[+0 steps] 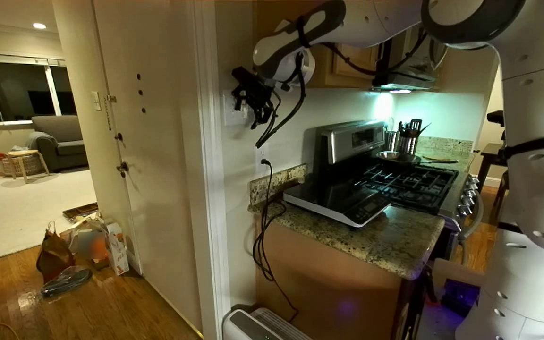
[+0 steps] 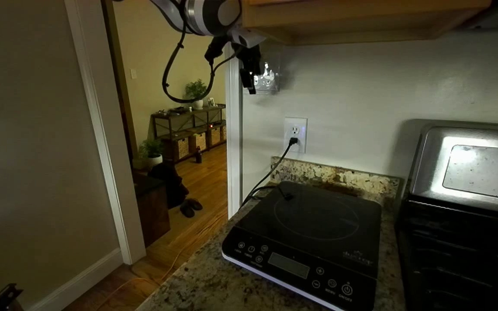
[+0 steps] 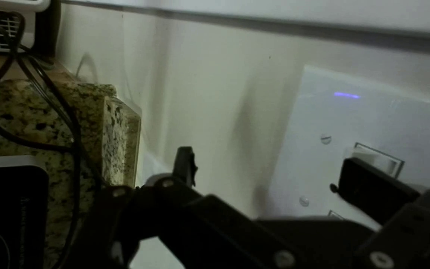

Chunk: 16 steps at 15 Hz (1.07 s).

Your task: Turn off the switch on the left

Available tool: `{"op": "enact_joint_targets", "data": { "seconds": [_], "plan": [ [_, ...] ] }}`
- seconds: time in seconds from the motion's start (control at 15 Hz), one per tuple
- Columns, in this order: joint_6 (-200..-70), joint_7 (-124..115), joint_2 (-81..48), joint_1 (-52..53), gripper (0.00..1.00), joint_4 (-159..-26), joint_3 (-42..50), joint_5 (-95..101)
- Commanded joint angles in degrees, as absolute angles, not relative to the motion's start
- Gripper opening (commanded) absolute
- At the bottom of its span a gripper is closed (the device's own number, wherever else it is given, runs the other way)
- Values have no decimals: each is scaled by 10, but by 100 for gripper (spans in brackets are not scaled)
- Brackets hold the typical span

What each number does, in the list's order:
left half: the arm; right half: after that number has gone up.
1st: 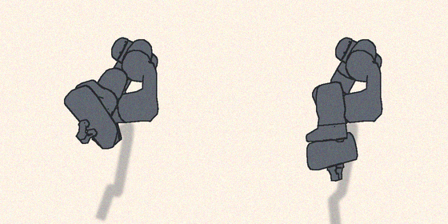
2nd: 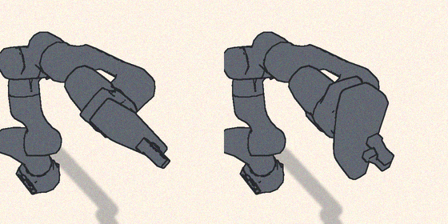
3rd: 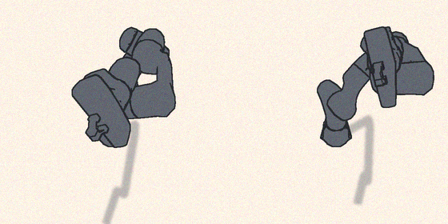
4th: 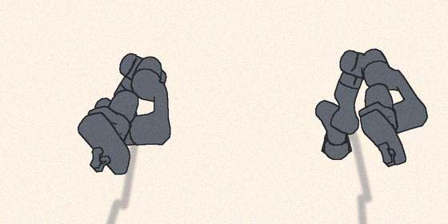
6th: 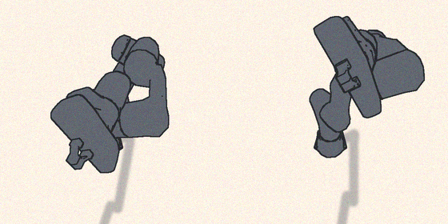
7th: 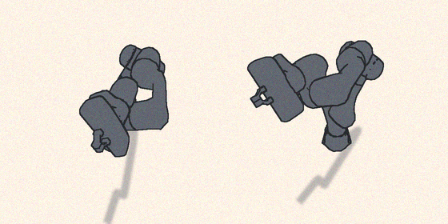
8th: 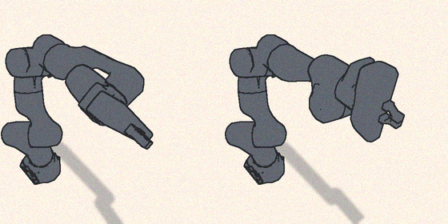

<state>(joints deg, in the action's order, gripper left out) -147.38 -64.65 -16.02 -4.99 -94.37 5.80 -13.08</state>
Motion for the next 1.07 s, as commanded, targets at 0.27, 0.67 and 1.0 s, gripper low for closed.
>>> {"op": "enact_joint_targets", "data": {
  "seconds": [0.27,0.67,1.0],
  "plan": [
    [-1390,-642,-137,-41,100,-968,57,-132],
    [-1252,-592,-60,-33,100,-1001,46,-115],
    [-1057,-576,-23,-25,100,-993,42,-52]
  ]
}}
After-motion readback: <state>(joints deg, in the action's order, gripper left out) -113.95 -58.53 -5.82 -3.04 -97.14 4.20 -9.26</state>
